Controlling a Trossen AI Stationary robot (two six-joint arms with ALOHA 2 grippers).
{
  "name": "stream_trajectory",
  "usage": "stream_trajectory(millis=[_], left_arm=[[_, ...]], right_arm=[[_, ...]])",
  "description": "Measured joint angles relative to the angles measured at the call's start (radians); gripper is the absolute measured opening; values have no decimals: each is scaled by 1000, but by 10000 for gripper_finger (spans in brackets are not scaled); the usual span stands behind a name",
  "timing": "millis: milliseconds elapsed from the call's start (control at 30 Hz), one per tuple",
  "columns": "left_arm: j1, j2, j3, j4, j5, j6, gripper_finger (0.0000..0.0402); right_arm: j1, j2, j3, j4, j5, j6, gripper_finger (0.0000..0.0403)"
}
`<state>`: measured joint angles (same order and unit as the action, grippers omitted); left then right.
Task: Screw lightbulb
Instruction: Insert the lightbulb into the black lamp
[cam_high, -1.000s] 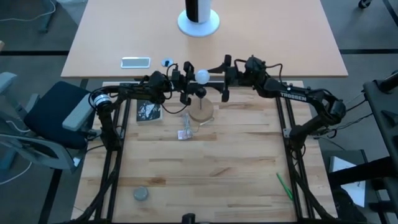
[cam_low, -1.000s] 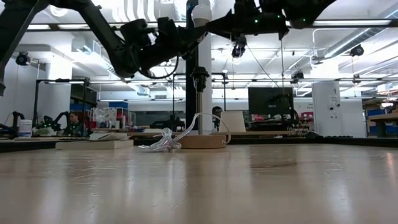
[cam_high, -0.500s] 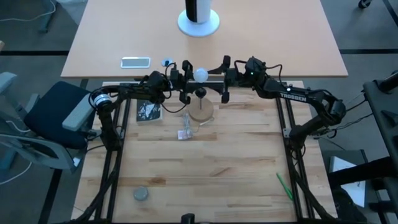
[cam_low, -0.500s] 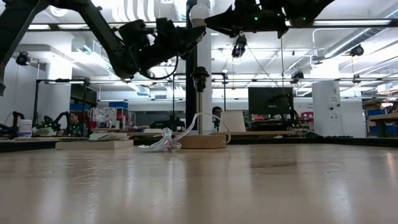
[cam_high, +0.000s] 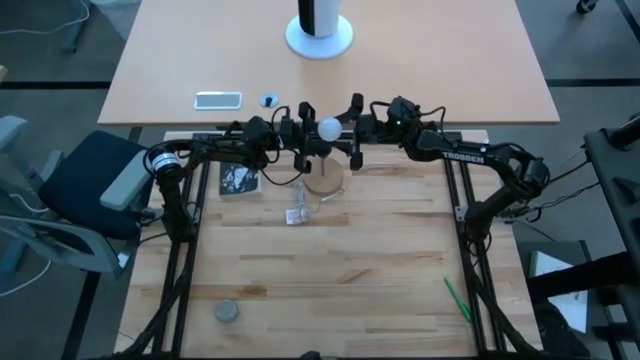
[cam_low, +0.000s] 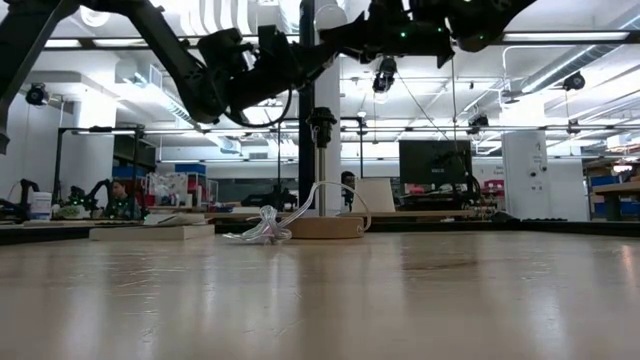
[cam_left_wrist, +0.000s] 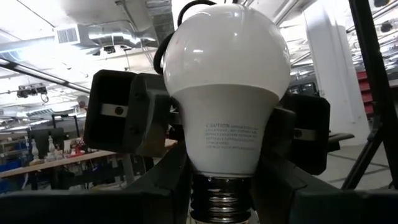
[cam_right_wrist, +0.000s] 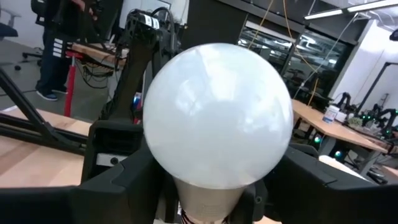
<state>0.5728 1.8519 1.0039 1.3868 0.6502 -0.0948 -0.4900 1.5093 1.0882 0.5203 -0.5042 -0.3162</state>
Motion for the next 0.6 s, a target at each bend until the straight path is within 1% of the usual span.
stream_trajectory(millis=[133, 333, 467, 533, 600], left_arm=[[0, 0, 0, -5, 2, 10, 118], [-6, -5, 2, -73, 1, 83, 118], [-6, -5, 1, -83, -9, 76, 119], [-6, -5, 0, -87, -22, 75, 140], [-7, -1, -2, -118, -31, 80, 166]], right_arm=[[1, 0, 0, 7, 1, -4, 216], [-1, 1, -2, -6, 1, 8, 165], [-8, 1, -2, -4, 11, 43, 161], [-10, 1, -2, -3, 21, 69, 159], [-14, 1, 1, 39, 39, 97, 146]])
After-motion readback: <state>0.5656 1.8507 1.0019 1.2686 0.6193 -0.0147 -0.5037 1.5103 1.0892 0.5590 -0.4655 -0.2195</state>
